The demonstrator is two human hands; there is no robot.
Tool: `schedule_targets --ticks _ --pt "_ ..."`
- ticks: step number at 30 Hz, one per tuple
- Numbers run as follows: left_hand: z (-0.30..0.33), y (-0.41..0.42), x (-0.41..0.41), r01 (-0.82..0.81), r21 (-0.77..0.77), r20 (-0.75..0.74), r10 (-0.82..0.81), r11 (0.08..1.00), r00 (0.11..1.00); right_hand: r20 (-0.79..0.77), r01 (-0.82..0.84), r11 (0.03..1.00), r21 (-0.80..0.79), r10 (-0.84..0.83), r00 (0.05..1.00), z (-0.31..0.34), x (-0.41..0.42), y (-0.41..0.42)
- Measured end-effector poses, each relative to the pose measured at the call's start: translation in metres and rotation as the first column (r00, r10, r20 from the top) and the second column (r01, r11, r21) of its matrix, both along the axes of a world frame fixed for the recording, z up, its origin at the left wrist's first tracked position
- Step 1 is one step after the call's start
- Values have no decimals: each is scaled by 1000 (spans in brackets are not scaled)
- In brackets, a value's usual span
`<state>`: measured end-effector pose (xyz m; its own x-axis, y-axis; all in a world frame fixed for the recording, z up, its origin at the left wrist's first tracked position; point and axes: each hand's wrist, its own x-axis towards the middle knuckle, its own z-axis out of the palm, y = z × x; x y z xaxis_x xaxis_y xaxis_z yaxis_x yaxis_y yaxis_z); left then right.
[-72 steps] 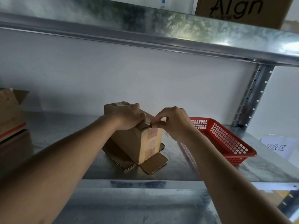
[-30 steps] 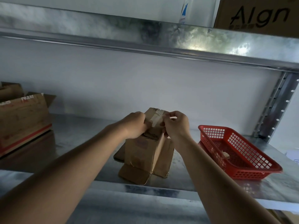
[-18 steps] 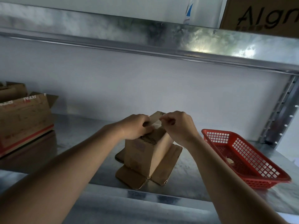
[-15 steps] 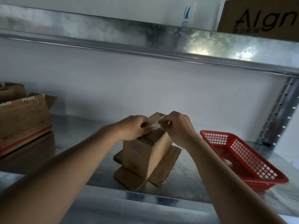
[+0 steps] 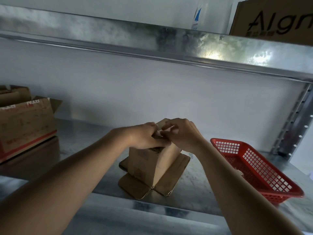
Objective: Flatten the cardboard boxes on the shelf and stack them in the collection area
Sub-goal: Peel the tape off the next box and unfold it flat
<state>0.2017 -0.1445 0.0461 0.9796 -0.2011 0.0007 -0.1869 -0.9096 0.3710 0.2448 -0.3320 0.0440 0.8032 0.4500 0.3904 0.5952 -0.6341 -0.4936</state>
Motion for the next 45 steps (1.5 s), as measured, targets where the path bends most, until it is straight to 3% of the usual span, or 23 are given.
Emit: schedule_targets --ticks 4,9,13,20,24,29,34,38,43,45 --pt "-6 2 -1 18 15 -43 -17 1000 999 -26 -91 996 -19 91 996 1 -3 8" --pt "-9 2 -2 -14 52 -28 15 999 999 33 -30 993 -116 34 999 5 -3 10" --pt "-10 4 -1 -34 64 -41 36 997 998 61 -18 995 -102 24 998 8 -5 7" --pt "5 14 -4 -11 124 -107 25 992 994 55 149 980 129 -157 986 5 0 6" --pt "13 19 -7 -68 218 -160 104 974 982 68 165 972 170 -178 982 5 -5 11" --pt "5 25 -13 -10 181 -138 36 984 990 191 246 947 208 -286 939 12 -2 -6" --pt "6 11 -16 -33 173 -88 49 984 995 343 134 971 196 -196 919 8 -14 -4" --pt "4 6 -19 -49 105 -71 57 993 996 432 53 998 -24 -38 901 3 -15 2" --pt "-3 10 -17 32 101 -4 -32 994 999 313 -119 987 -112 148 938 -9 -14 5" --pt "-8 13 -15 40 136 29 -44 990 999 251 -119 988 -96 140 958 -12 -11 4"
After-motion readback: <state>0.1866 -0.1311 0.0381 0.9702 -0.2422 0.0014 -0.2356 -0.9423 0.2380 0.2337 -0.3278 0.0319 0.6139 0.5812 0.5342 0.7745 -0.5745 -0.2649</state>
